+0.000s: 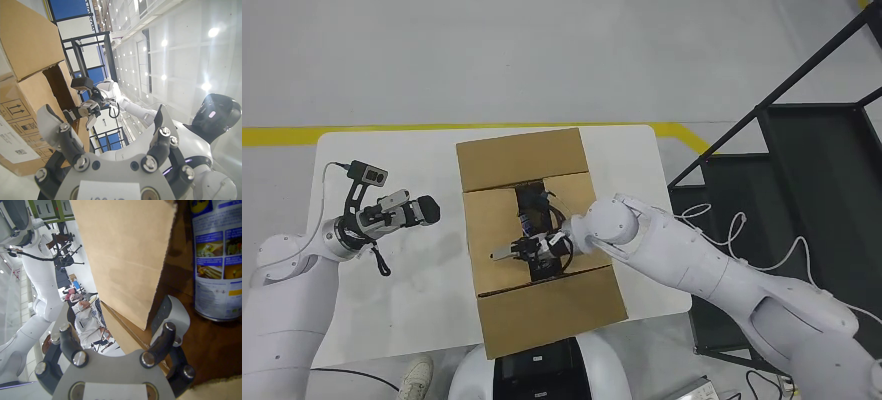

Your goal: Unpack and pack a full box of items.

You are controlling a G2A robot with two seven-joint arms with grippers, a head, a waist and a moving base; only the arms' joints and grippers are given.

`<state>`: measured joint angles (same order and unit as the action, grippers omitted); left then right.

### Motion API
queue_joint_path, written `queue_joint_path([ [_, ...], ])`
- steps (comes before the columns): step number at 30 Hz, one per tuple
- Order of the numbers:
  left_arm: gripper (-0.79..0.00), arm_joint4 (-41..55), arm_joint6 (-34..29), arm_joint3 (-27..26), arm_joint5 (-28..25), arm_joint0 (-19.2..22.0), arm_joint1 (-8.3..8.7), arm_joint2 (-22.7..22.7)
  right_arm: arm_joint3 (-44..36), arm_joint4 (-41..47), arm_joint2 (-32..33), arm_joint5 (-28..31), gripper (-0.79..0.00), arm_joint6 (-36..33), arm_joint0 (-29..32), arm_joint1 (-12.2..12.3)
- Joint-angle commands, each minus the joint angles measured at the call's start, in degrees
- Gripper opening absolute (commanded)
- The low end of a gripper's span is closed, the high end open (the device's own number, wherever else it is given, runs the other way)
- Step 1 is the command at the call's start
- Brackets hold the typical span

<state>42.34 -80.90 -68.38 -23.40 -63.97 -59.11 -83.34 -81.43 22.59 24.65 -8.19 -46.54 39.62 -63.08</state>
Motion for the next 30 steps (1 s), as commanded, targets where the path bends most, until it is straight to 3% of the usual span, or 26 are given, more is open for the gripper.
queue_joint_path([
  [1, 0.000, 0.0, 0.0, 0.0, 0.0, 0.0, 0.00, 0.0, 1.9, 1.6, 0.6, 3.5, 0.000, -1.5, 0.3, -0.3],
  [11, 0.000, 0.0, 0.0, 0.0, 0.0, 0.0, 0.00, 0.0, 8.0, 6.9, 3.2, 14.1, 0.000, -8.0, 1.7, -1.7],
  [30, 0.000, 0.0, 0.0, 0.0, 0.0, 0.0, 0.00, 0.0, 5.4, 5.8, 7.7, 17.3, 0.000, -12.1, 3.4, -2.5],
])
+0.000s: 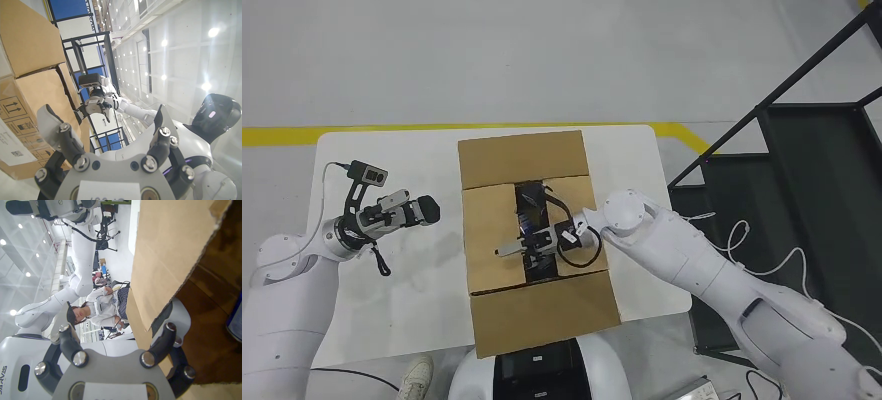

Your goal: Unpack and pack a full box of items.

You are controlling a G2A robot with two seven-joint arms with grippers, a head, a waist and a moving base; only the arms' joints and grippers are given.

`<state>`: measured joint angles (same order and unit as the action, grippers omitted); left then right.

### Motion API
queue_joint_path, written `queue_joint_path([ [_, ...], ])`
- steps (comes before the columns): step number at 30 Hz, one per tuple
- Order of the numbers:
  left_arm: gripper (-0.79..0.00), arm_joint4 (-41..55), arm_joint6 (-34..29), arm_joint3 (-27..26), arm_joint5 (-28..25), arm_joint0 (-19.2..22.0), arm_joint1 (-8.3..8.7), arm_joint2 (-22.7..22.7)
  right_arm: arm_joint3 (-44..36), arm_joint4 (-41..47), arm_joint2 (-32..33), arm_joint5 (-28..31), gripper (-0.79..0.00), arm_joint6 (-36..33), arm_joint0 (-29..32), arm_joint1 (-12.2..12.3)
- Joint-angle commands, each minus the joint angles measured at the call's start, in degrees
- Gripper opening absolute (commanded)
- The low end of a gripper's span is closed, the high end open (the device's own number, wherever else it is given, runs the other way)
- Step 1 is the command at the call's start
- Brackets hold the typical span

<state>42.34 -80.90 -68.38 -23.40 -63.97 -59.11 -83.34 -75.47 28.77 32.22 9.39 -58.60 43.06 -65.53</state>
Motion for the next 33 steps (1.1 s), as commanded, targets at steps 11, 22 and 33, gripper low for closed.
queue_joint_path([
  [11, 0.000, 0.0, 0.0, 0.0, 0.0, 0.0, 0.00, 0.0, -7.3, -3.6, 0.6, -3.6, 0.000, -1.7, -3.7, -1.6],
  [22, 0.000, 0.0, 0.0, 0.0, 0.0, 0.0, 0.00, 0.0, -6.3, -3.8, -4.5, -4.2, 0.000, -2.4, -7.8, -6.2],
  [33, 0.000, 12.6, 5.8, -5.2, -2.2, -4.9, -0.46, -4.0, -0.3, -3.6, -9.1, -3.7, 0.000, -0.9, -11.0, -11.7],
])
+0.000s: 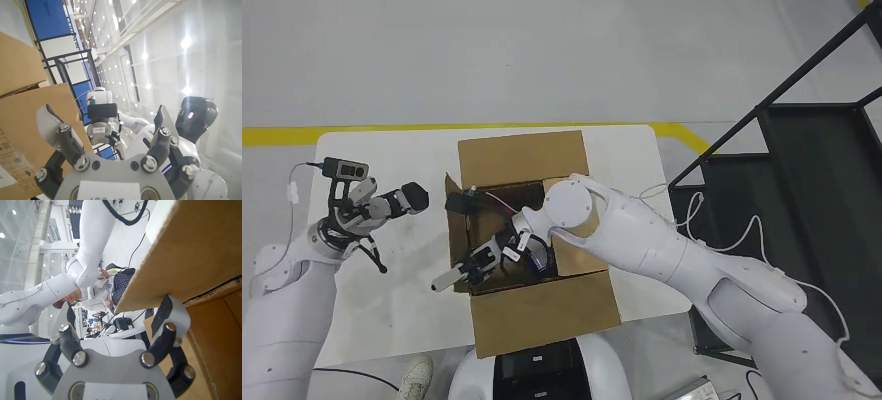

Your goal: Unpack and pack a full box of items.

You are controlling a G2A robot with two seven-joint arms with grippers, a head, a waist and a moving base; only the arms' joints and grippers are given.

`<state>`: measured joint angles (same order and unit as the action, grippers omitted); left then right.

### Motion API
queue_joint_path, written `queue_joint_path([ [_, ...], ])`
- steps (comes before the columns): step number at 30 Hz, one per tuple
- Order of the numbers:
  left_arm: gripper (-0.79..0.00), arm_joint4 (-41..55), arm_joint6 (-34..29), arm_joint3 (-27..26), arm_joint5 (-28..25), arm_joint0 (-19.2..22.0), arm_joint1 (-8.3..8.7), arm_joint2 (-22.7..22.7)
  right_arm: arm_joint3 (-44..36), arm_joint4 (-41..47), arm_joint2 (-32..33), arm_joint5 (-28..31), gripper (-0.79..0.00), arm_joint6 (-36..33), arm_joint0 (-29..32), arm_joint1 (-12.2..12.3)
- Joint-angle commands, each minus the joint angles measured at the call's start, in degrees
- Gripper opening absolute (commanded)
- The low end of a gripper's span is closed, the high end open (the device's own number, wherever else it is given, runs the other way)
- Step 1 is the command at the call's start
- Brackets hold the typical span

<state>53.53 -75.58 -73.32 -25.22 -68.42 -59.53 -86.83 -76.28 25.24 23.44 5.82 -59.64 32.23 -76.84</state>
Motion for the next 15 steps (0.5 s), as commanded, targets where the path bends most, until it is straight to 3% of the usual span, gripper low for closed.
queue_joint_path([
  [1, 0.000, 2.4, 1.0, -0.3, -0.8, -0.8, -0.10, -0.9, 0.9, -0.3, -0.8, -0.2, 0.000, 0.2, -0.3, -0.9],
  [15, 0.000, -0.4, 5.7, 2.0, 0.6, 3.1, -0.77, 0.6, 6.8, -2.8, -6.2, -4.4, 0.000, -0.1, -1.0, -7.5],
])
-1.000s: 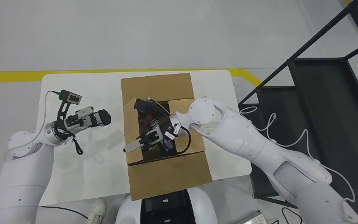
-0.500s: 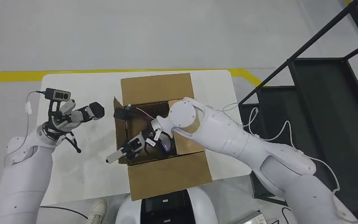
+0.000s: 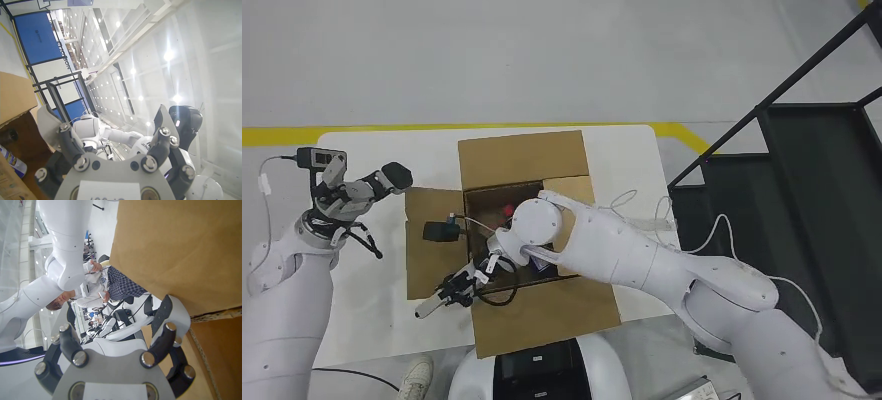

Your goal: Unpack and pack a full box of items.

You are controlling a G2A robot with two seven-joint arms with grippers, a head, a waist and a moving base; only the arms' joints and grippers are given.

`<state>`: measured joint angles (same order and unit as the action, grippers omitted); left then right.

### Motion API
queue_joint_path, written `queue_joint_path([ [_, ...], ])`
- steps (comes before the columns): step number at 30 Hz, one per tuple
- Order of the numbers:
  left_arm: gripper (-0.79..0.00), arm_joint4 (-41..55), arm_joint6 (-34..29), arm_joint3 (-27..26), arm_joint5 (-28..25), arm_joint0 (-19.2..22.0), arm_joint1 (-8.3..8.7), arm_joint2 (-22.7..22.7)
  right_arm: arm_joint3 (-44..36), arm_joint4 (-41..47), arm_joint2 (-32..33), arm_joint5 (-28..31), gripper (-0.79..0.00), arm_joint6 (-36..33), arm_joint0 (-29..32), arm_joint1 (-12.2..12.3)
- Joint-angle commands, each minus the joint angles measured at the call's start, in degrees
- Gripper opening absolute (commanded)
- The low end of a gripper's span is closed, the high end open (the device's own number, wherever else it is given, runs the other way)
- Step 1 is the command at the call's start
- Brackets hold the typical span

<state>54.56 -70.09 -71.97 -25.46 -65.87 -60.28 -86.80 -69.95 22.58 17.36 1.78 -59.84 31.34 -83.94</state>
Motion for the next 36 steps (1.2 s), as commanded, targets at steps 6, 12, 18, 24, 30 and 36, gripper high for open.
queue_joint_path([
  [6, 0.000, -10.2, 3.2, 4.4, 3.6, 3.7, -0.24, 4.1, -1.8, -2.0, 1.6, -2.1, 0.000, 1.1, 0.3, -0.5],
  [12, 0.000, -12.3, 5.1, 7.5, 4.1, 4.4, -0.45, 5.2, -11.6, -7.4, 9.5, -4.9, 0.000, 5.5, 6.2, 4.6],
  [18, 0.000, -11.3, 4.2, 9.0, 4.4, 4.0, -0.52, 5.2, -28.7, -16.2, 23.4, -9.4, 0.000, 7.7, 20.0, 12.1],
  [24, 0.000, -12.0, 3.9, 9.5, 5.0, 3.7, -0.52, 5.4, -40.3, -20.7, 34.7, -8.9, 0.000, 4.8, 33.2, 16.7],
  [30, 0.000, -14.8, 5.0, 9.8, 5.2, 3.6, -0.46, 5.7, -43.3, -20.8, 39.8, -7.5, 0.000, 3.5, 38.9, 18.3],
  [36, 0.000, -21.1, 7.6, 10.5, 5.6, 4.2, -0.34, 7.0, -44.1, -20.3, 41.5, -7.0, 0.000, 3.1, 40.6, 18.8],
])
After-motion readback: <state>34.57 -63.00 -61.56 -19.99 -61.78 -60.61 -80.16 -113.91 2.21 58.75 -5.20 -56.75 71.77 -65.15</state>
